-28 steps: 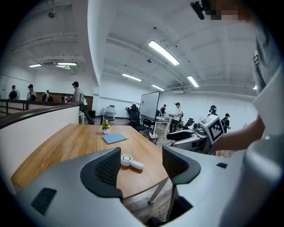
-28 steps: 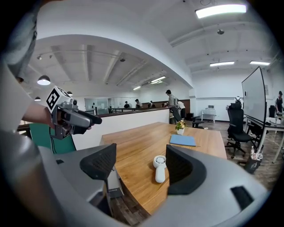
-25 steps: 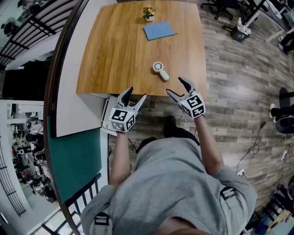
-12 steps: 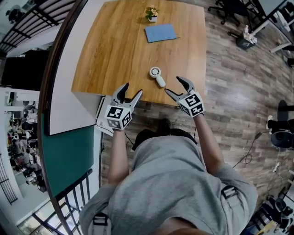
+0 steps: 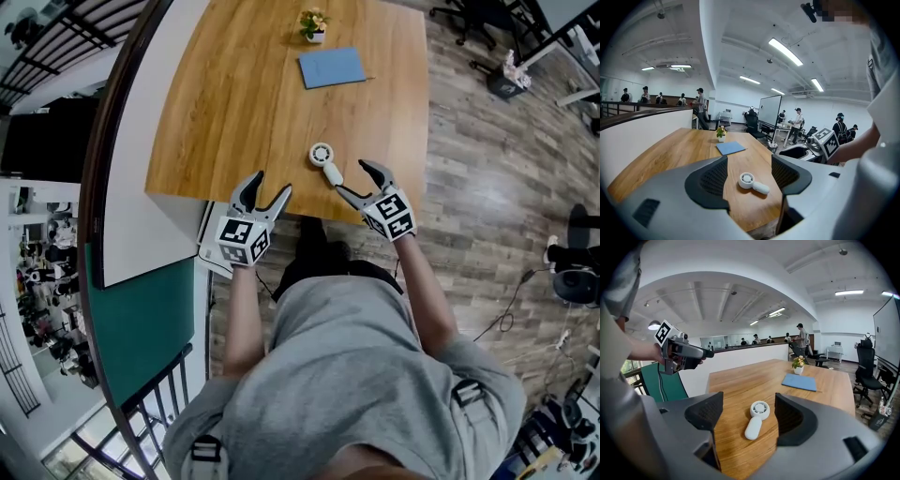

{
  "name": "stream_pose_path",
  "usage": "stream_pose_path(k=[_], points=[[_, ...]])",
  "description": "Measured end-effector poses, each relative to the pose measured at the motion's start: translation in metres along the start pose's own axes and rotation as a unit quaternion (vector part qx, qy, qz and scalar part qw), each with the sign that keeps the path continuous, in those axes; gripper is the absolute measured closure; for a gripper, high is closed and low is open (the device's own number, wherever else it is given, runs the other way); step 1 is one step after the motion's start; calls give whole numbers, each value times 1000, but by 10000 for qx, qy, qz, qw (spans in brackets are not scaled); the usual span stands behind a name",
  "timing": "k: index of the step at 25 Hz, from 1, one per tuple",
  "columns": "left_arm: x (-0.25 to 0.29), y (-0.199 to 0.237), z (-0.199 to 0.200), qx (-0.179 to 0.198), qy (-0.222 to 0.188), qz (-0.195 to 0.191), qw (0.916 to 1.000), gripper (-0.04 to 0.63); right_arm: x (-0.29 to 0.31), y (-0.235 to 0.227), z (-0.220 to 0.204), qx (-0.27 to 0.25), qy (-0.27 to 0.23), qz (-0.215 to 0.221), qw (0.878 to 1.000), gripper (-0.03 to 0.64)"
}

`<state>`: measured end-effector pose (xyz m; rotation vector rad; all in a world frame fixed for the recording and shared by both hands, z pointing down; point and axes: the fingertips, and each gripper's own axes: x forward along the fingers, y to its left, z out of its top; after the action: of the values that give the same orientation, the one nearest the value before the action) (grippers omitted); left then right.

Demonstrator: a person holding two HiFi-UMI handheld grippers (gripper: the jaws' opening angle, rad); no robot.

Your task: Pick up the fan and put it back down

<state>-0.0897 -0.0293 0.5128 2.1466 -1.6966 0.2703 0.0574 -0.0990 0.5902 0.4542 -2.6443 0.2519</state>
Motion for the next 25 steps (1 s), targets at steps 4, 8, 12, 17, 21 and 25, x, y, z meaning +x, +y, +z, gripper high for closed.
stream_pose_path(k=[4,8,12,17,21,25], points=[[18,20,1,-74,85,-114,9999,301,21,-9,-3,115,180,0,9998,261],[34,34,-2,-137,176,-290,9993,301,39,-16,-3,103,330,-55,9994,259],[52,47,-18,-159,417,-465,9979,300,58,-20,-9,230,487,-119,9985,256],[70,58,-31,-200,609,-732,9953,301,79,-20,-19,349,665,-200,9970,255],[86,70,-30,-166,630,-918,9936,301,92,-24,-29,419,721,-335,9960,255],[97,78,-24,-63,621,-1135,9916,301,100,-18,-30,488,860,-409,9943,252]])
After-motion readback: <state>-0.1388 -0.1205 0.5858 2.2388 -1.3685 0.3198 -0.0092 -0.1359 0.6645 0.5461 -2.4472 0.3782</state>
